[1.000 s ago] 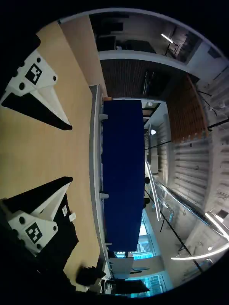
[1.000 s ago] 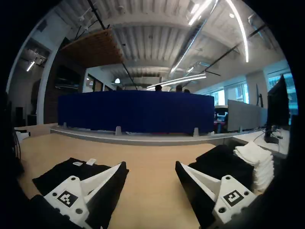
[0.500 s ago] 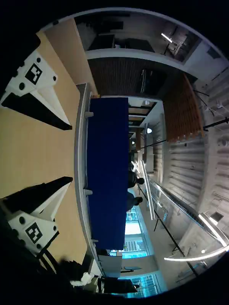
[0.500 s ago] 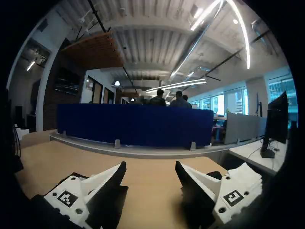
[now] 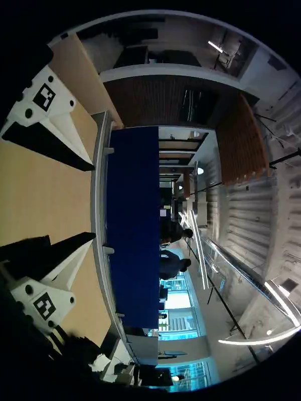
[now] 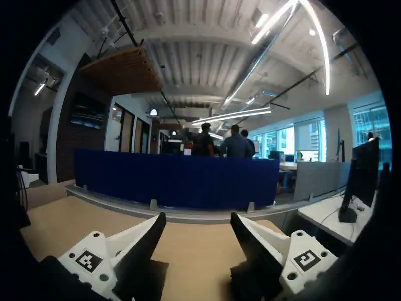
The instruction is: Fold towel
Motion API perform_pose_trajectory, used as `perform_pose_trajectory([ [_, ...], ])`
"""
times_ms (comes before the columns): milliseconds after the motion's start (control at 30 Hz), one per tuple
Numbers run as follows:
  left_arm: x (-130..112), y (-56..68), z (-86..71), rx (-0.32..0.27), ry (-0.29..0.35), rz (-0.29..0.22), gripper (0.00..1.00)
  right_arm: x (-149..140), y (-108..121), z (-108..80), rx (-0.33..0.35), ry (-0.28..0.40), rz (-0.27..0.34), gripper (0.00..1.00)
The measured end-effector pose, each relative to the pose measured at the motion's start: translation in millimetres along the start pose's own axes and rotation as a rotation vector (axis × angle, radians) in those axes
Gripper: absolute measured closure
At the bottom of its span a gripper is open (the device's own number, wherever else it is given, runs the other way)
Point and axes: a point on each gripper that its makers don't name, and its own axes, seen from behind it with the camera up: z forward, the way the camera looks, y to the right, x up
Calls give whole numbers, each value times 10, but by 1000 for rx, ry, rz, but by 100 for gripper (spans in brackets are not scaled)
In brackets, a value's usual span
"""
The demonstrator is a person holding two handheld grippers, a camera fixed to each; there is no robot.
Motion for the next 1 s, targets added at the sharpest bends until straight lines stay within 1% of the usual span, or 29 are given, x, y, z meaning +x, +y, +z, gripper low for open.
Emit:
perform_pose_trajectory([
  [167,181,0,8,-1,-10,-5,10,195,-8,36,-1,-1,-2,0],
  [300,279,7,25,-4,-12,-5,10,299,-14,53,1,2,-3,0],
  [367,302,32,33,-12,-15,-5,10,332,-17,66,3,2,-3,0],
  [467,291,102,33,-36,-28,1,10,360,-36,80,15,-4,-8,0],
  [567,291,177,30,-67,-43,19,10,384,-87,86,36,-12,-21,0],
  [667,302,277,21,-111,-55,36,10,400,-188,82,80,-22,-44,0],
  [767,285,437,-5,-180,-78,46,10,385,-328,66,138,-42,-72,0],
  [867,247,605,-49,-260,-112,48,10,340,-467,48,202,-75,-97,0],
  [1000,216,748,-83,-329,-143,52,10,266,-618,32,270,-124,-113,0],
])
